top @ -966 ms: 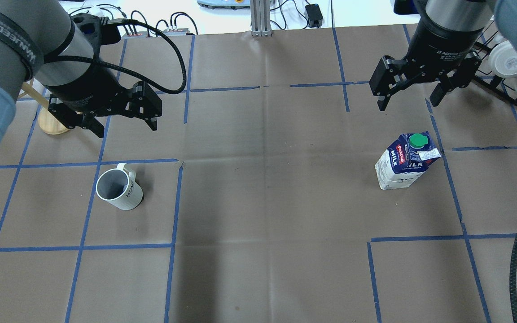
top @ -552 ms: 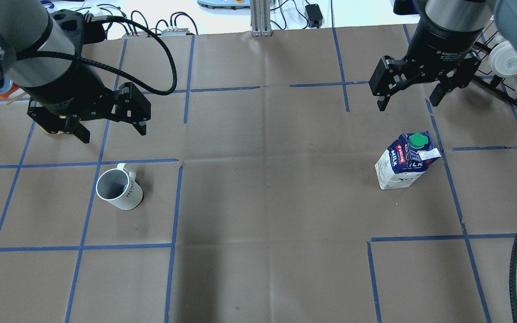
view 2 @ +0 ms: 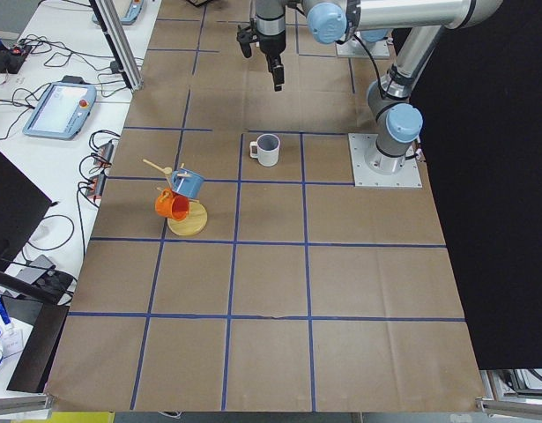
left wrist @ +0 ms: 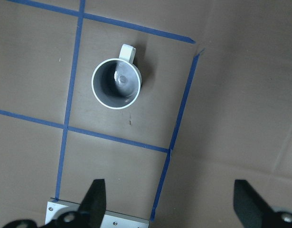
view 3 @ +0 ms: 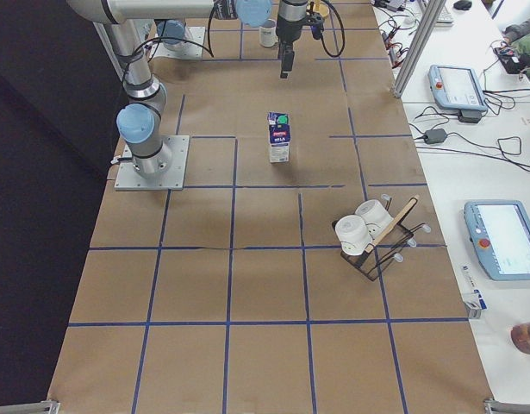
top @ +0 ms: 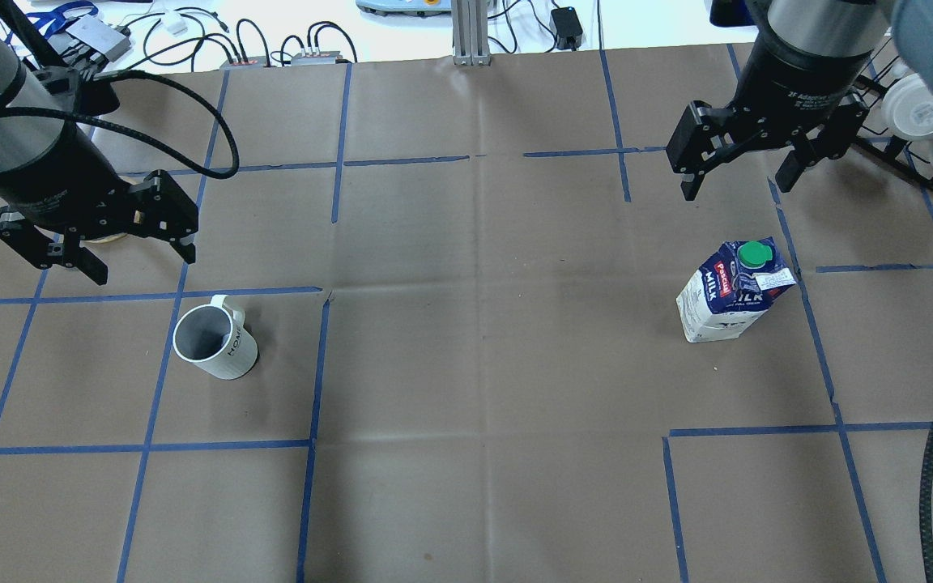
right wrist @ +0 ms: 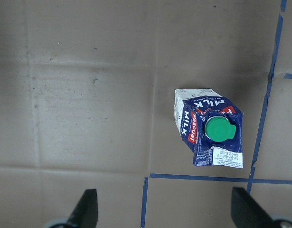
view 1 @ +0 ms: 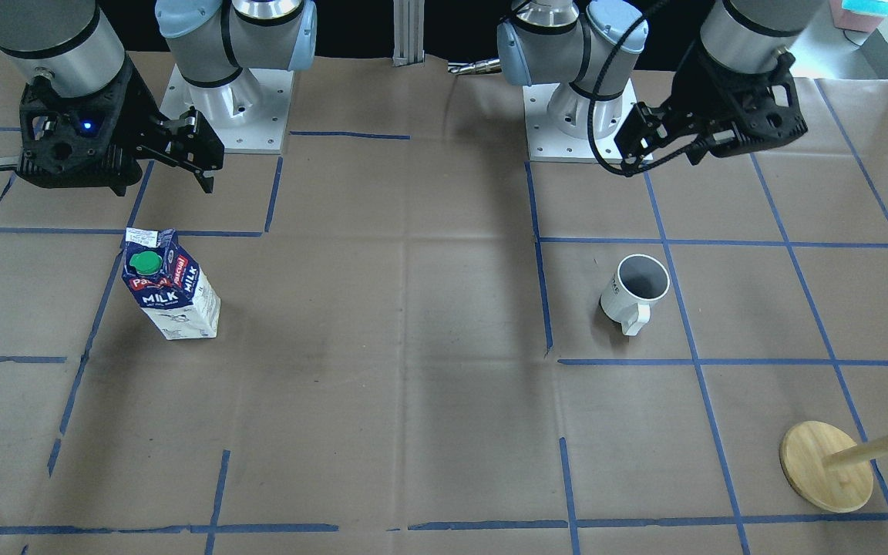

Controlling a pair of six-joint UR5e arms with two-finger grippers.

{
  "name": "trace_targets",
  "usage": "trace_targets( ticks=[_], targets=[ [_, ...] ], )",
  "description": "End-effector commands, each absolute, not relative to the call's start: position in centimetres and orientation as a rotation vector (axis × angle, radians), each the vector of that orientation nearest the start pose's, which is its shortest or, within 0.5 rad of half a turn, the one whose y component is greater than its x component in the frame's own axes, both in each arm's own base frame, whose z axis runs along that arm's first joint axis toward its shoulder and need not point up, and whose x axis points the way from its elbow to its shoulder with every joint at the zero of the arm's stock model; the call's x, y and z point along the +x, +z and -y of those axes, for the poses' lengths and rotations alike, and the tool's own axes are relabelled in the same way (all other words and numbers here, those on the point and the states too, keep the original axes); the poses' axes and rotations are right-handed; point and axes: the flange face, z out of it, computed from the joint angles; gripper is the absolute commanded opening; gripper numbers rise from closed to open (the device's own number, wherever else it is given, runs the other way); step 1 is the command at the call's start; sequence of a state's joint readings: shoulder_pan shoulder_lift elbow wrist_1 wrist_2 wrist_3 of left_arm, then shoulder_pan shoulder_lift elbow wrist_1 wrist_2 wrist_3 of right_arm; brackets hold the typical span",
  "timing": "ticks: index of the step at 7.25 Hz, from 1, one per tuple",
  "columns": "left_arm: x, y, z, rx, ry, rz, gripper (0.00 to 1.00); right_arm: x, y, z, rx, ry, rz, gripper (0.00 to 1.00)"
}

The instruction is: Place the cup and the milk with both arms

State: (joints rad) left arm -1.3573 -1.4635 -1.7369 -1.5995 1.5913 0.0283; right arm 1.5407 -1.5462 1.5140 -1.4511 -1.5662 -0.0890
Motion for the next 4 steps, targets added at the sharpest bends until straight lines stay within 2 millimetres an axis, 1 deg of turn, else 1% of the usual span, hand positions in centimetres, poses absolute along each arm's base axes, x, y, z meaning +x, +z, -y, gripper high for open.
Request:
trace_targets(
  ticks=[1,2,3,4],
  targets=[
    [2.4,37.4,46.5,-0.031,0.040,-3.056,0.90,11.9,49.2,49.7,-0.093,0.136,-3.127,1.00],
    [3.9,35.1,46.8,-0.041,0.015,-3.065,0.93,11.9,49.2,49.7,-0.093,0.136,-3.127,1.00],
    [4.1,33.2,47.9,-0.050,0.029,-3.134,0.99,11.9,49.2,49.7,-0.093,0.136,-3.127,1.00],
    [4.8,30.9,49.7,-0.048,0.015,-3.133,0.99,11.9,49.2,49.7,-0.093,0.136,-3.127,1.00]
  ],
)
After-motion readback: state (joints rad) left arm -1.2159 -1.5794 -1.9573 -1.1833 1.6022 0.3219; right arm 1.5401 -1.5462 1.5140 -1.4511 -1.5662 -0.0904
